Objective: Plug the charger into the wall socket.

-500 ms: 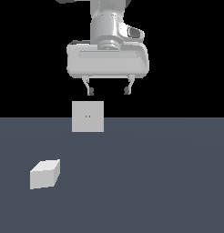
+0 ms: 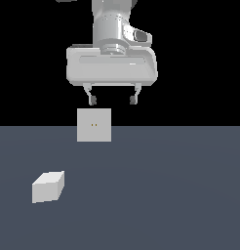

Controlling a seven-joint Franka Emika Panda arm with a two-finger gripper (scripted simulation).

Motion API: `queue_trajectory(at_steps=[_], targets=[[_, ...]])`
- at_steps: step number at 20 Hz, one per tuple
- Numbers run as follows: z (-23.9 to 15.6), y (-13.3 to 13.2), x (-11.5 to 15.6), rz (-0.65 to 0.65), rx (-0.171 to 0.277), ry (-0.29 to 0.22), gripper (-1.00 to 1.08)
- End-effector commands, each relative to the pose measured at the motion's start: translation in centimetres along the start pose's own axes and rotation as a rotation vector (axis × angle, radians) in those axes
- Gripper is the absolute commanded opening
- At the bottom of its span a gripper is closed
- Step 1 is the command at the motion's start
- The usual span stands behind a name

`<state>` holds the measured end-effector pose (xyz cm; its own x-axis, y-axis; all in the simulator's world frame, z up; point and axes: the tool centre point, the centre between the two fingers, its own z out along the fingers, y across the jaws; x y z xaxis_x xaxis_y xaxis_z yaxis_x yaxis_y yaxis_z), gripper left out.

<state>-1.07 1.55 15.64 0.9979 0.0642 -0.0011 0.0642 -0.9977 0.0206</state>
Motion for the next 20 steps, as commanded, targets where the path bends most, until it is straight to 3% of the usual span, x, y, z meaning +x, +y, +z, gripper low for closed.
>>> queue_trajectory(at_steps=[1,20], targets=[[0.6,-0.7,-0.6,-0.011,0.002,0.001,1.00],[8.3,-8.7,-9.2,-0.144,0.021,0.019,1.00]])
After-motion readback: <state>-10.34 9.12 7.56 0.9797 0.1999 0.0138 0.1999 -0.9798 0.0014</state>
